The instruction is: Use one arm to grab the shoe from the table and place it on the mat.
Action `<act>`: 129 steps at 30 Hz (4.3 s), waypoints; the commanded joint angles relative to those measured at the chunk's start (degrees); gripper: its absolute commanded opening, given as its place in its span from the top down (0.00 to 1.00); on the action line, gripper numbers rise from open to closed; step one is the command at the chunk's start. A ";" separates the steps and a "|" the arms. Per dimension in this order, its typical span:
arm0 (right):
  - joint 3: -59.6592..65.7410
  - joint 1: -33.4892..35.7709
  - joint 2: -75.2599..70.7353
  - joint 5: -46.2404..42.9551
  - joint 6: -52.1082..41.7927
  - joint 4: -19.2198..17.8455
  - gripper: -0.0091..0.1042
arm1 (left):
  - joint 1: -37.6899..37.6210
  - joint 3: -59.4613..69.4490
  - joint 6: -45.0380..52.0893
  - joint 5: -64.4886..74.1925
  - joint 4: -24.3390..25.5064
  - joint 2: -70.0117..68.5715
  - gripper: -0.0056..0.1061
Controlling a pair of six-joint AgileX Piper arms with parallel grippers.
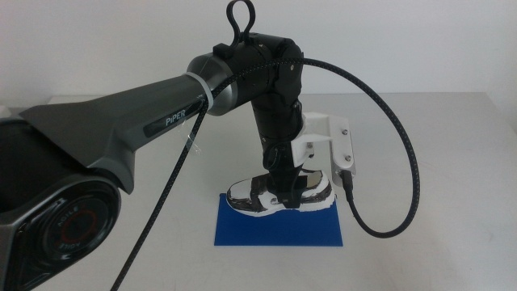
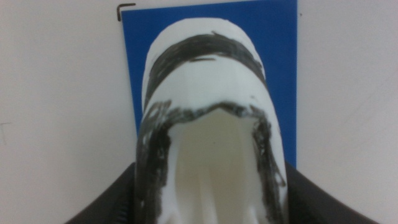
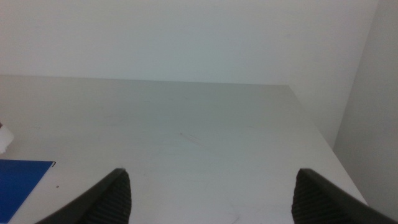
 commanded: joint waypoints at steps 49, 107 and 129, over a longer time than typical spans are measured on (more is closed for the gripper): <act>-0.54 -0.26 -1.16 -4.50 -0.72 -0.49 0.33 | -0.21 2.05 0.79 5.55 1.17 -3.23 0.11; -0.54 -0.26 -1.16 -4.50 -0.72 -0.49 0.33 | 35.11 77.05 -39.98 -52.98 9.58 -98.59 0.31; -0.54 -0.26 -1.16 -4.50 -0.72 -0.49 0.33 | 35.12 108.27 -75.85 -67.69 21.99 -119.50 0.19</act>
